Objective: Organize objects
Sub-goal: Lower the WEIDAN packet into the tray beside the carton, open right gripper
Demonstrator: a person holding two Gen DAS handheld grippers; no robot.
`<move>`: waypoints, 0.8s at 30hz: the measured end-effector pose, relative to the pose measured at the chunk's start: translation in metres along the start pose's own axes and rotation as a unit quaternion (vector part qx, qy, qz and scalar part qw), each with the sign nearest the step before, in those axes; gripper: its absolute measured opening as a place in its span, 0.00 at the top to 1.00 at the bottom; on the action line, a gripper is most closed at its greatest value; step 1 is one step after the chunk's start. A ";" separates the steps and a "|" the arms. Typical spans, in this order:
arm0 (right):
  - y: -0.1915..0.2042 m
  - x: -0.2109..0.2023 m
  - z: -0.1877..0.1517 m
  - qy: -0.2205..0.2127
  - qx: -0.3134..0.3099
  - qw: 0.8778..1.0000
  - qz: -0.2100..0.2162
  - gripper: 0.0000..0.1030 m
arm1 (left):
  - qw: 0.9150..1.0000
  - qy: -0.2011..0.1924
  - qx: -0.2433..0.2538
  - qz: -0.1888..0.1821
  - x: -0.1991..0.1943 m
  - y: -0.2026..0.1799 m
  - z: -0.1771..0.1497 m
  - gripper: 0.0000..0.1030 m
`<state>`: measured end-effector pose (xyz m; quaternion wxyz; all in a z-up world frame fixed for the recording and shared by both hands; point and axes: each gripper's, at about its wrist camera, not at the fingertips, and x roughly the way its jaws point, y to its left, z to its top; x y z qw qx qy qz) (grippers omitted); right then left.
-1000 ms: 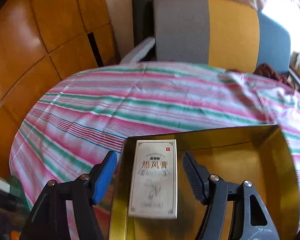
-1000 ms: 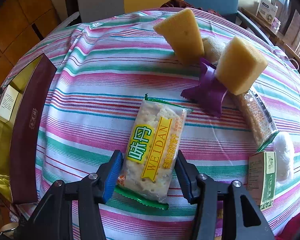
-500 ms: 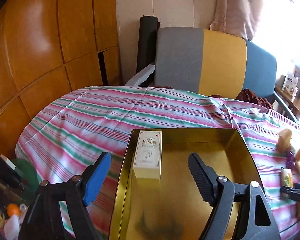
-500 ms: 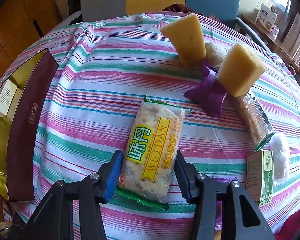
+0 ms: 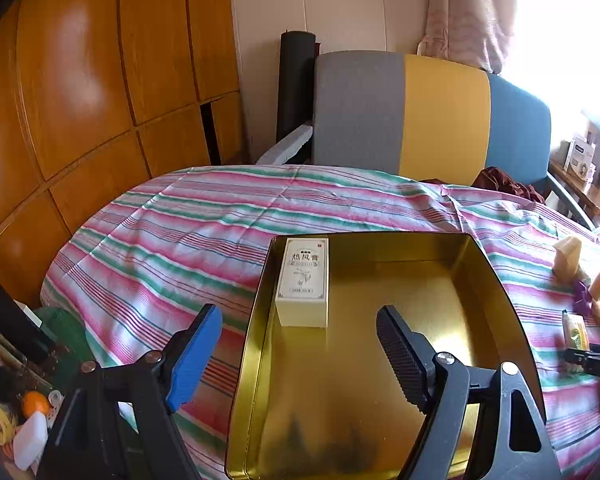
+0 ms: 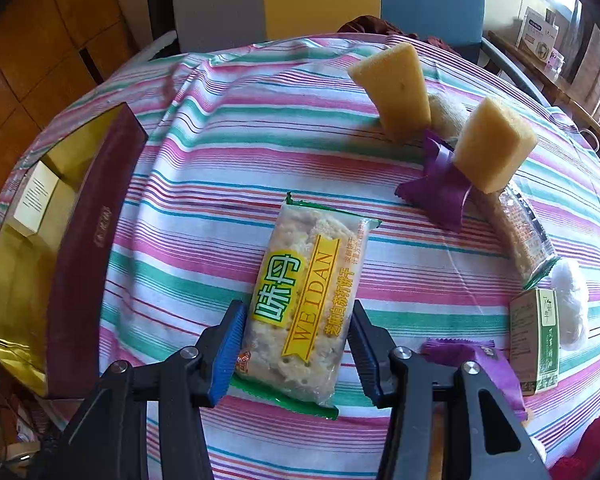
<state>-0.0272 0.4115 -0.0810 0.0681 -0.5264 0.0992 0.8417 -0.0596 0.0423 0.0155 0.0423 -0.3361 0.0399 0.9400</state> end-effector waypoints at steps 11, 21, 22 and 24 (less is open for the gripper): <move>0.026 -0.033 0.006 -0.044 0.007 0.998 0.035 0.51 | 1.000 0.005 -0.001 -0.001 -0.001 0.002 -0.007 0.22; 0.126 -0.070 0.034 -0.080 -0.074 0.986 0.124 0.51 | 1.000 0.016 -0.006 0.010 -0.002 0.019 -0.012 0.22; 0.137 -0.069 0.035 -0.076 -0.084 0.984 0.135 0.51 | 1.000 0.018 -0.009 0.013 -0.002 0.023 -0.012 0.22; 0.167 -0.063 0.037 -0.060 -0.106 0.980 0.156 0.51 | 0.999 0.023 -0.015 0.022 -0.002 0.033 -0.014 0.22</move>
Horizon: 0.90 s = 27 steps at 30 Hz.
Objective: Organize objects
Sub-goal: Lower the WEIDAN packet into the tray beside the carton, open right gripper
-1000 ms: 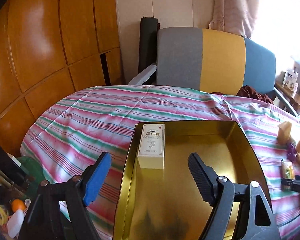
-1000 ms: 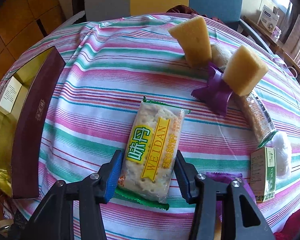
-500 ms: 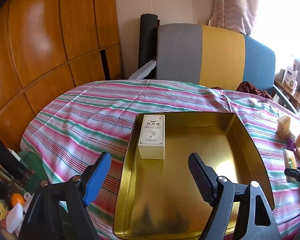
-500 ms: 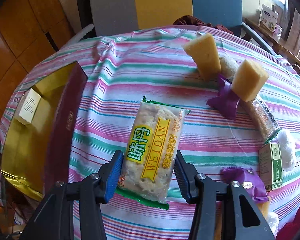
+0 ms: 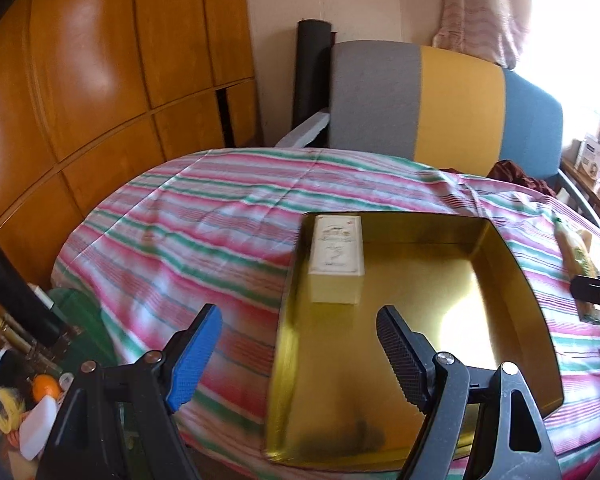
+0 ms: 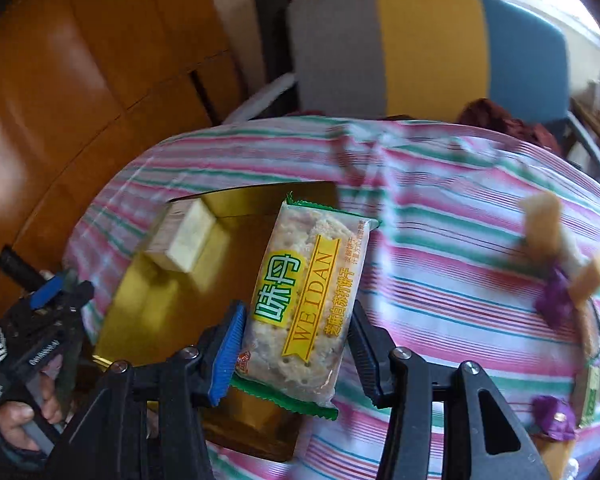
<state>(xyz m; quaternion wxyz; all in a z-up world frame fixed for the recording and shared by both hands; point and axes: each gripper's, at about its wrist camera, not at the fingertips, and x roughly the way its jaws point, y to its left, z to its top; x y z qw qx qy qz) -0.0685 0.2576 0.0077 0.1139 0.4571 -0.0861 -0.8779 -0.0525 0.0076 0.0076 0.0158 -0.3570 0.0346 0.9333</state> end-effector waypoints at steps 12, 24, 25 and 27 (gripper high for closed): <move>0.131 0.122 0.004 0.124 -0.077 0.989 0.037 0.51 | 0.997 0.023 -0.057 0.057 0.003 0.072 -0.015 0.22; 0.149 0.168 0.006 0.179 -0.041 0.983 0.025 0.51 | 0.993 0.043 -0.094 0.050 0.015 0.093 -0.019 0.22; 0.148 0.170 0.007 0.181 -0.032 0.983 0.027 0.50 | 0.993 0.043 -0.095 0.050 0.016 0.093 -0.019 0.22; 0.147 0.172 0.007 0.185 -0.024 0.982 0.034 0.50 | 0.993 0.043 -0.097 0.049 0.015 0.094 -0.019 0.22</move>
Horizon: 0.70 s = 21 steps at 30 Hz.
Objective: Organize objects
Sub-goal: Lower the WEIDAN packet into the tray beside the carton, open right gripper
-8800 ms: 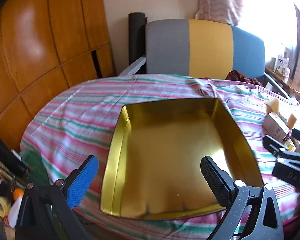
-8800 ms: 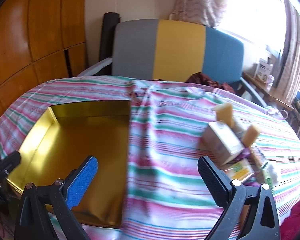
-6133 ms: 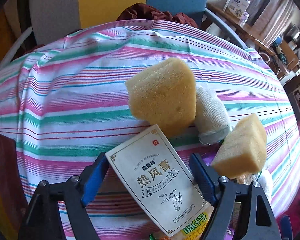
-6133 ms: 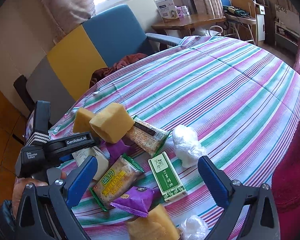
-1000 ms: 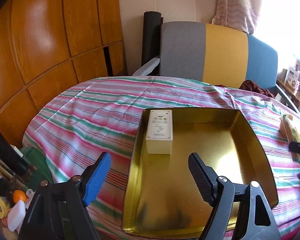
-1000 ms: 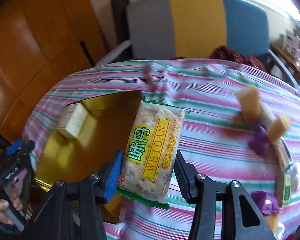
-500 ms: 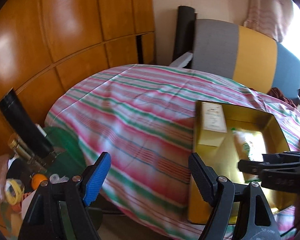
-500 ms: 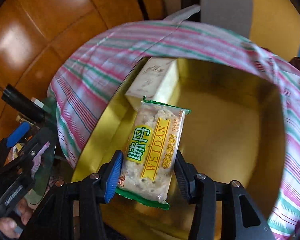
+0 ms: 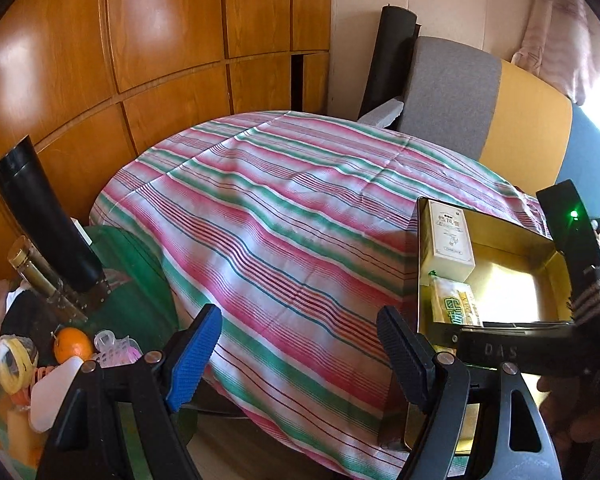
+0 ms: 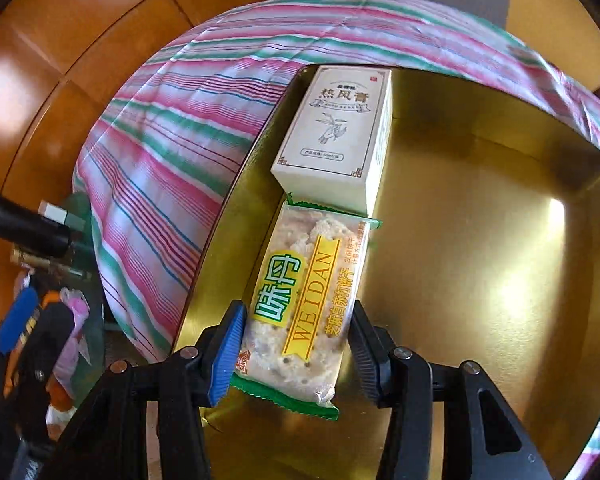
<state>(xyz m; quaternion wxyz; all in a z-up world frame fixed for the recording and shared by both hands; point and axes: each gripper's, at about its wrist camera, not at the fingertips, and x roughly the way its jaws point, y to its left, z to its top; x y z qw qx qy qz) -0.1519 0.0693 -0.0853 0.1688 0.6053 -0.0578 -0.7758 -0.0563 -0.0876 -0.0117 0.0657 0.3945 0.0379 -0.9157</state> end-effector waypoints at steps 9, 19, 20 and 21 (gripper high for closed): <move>-0.006 -0.016 -0.009 -0.026 0.002 0.999 0.032 0.49 | 1.000 -0.011 0.006 -0.001 -0.006 -0.004 0.001 0.22; -0.011 -0.075 -0.052 -0.139 -0.057 0.988 -0.046 0.44 | 0.998 -0.057 0.040 0.001 -0.033 -0.021 0.002 0.22; -0.013 -0.080 -0.056 -0.148 -0.059 0.986 -0.051 0.44 | 0.997 -0.061 0.044 0.001 -0.035 -0.023 0.002 0.22; -0.015 -0.086 -0.061 -0.157 -0.060 0.984 -0.057 0.43 | 0.997 -0.065 0.048 0.002 -0.039 -0.027 0.001 0.22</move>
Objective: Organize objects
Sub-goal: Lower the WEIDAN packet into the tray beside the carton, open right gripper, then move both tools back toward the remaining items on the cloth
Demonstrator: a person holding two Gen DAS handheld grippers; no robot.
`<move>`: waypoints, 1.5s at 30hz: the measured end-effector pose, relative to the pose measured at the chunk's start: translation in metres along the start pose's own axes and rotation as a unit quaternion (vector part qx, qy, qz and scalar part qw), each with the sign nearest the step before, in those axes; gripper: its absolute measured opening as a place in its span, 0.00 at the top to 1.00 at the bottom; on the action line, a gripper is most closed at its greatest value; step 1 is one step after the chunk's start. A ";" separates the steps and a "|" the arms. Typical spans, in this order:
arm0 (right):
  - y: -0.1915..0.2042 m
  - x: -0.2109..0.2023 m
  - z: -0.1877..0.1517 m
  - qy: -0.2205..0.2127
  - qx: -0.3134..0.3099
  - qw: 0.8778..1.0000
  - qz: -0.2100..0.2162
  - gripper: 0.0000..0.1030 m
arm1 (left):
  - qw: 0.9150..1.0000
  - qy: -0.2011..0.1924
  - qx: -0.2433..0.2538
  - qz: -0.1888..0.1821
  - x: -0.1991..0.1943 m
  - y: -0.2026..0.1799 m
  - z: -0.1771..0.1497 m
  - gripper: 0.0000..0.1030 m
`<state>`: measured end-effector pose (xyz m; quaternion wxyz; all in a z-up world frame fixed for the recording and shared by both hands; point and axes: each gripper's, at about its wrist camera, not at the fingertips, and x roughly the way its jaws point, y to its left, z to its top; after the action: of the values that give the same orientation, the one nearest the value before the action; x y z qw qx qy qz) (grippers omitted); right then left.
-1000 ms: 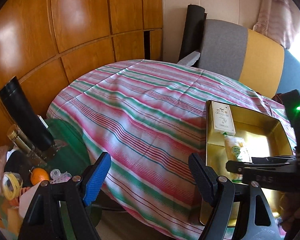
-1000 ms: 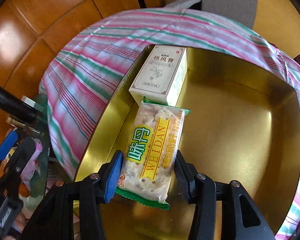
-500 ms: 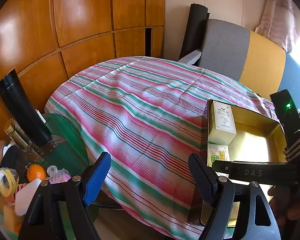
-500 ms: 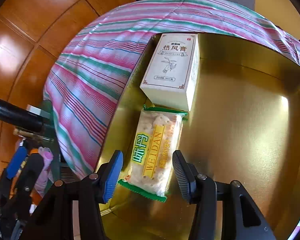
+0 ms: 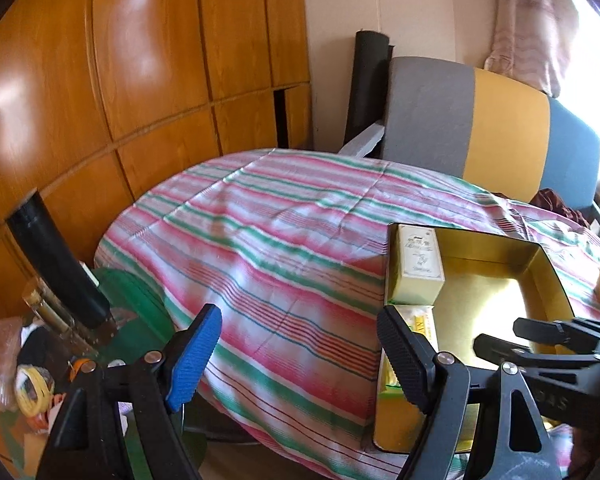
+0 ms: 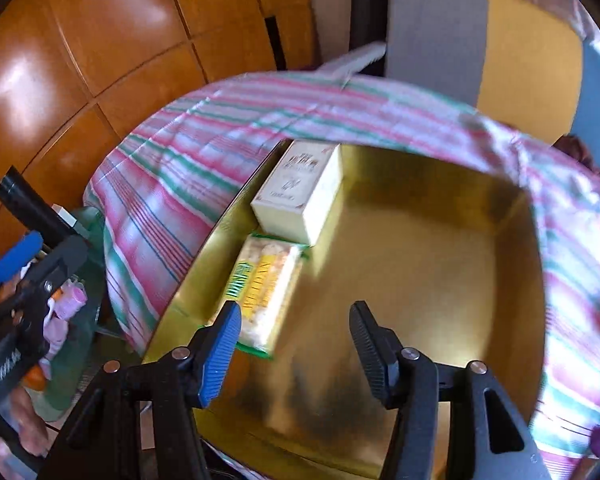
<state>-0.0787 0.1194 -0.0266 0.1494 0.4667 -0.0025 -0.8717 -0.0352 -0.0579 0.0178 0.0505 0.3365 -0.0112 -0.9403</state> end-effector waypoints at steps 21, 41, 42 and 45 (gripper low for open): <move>-0.073 -0.081 -0.040 -0.088 0.050 0.992 -0.081 0.39 | 0.997 -0.043 0.064 -0.019 -0.037 -0.059 0.003 0.16; -0.218 -0.163 -0.117 -0.092 0.199 0.954 -0.203 0.35 | 0.983 -0.050 0.146 -0.096 -0.043 -0.143 0.006 0.16; -0.229 -0.173 -0.125 -0.095 0.214 0.948 -0.215 0.35 | 0.981 -0.051 0.154 -0.109 -0.044 -0.153 0.006 0.16; -0.259 -0.204 -0.149 -0.103 0.258 0.928 -0.249 0.34 | 0.972 -0.048 0.181 -0.144 -0.047 -0.186 0.007 0.16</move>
<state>0.0820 0.4410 0.0182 -0.1992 0.3821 -0.1264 -0.8935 -0.0198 0.1318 0.0425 -0.1480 0.2922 -0.1352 -0.9351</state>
